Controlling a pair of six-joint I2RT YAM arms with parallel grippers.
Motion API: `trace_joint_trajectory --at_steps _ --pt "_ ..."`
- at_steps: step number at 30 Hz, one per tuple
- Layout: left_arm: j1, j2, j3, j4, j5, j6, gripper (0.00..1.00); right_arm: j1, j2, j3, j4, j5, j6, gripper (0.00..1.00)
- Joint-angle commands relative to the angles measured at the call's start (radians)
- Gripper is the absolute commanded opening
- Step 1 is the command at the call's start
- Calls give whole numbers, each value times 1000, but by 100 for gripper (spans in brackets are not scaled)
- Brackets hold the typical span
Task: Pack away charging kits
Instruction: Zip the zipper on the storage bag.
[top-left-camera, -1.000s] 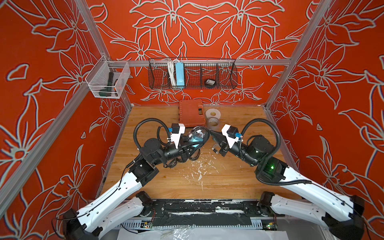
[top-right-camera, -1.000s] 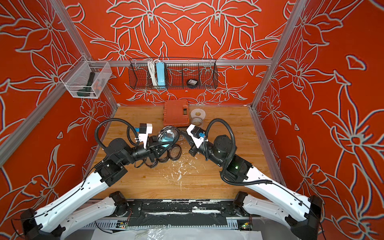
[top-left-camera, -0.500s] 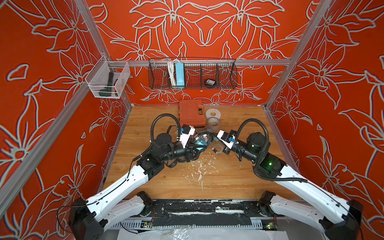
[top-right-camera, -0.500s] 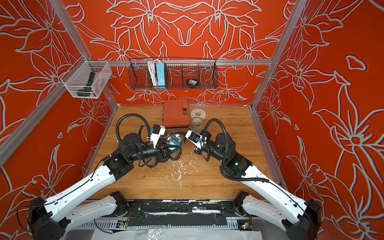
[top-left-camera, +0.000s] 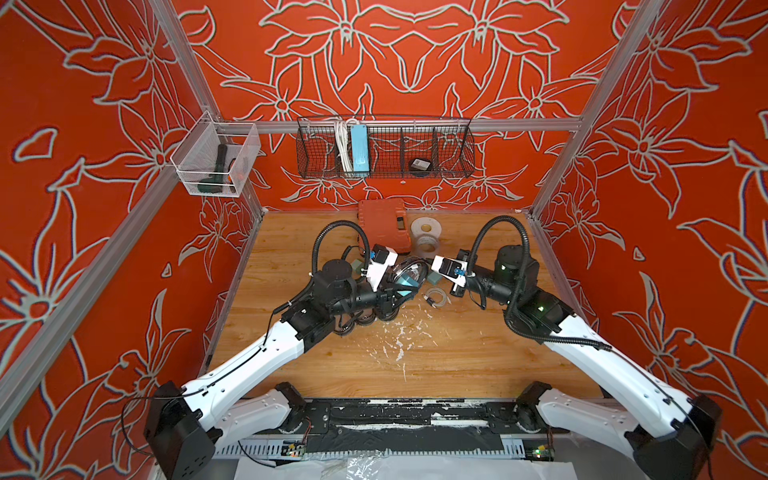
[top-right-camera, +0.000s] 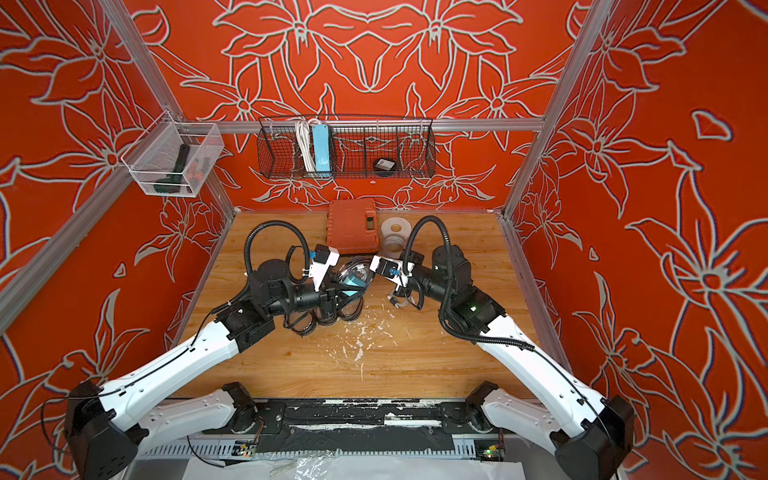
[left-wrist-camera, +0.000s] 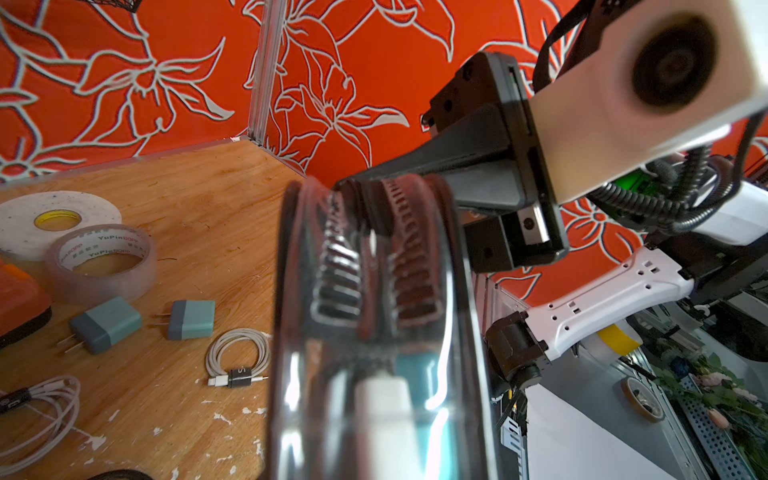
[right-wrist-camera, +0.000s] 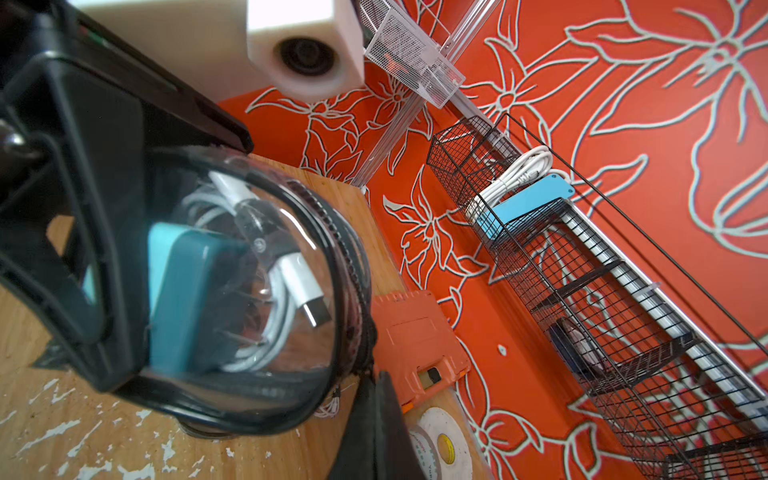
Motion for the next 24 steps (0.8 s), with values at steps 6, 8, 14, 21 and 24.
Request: trace_joint_trajectory --at_steps 6,8,14,21,24 --pt "-55 47 27 -125 45 64 0 -19 -16 10 36 17 -214 0" --pt "-66 60 32 -139 25 73 0 -19 -3 41 1 25 -233 0" --pt "-83 67 37 -163 -40 83 0 -22 5 78 -19 28 -303 0" --pt "-86 31 8 -132 -14 83 0 -90 21 113 16 -12 -255 0" --pt "-85 10 -6 -116 -2 80 0 -136 23 134 11 -57 -204 0"
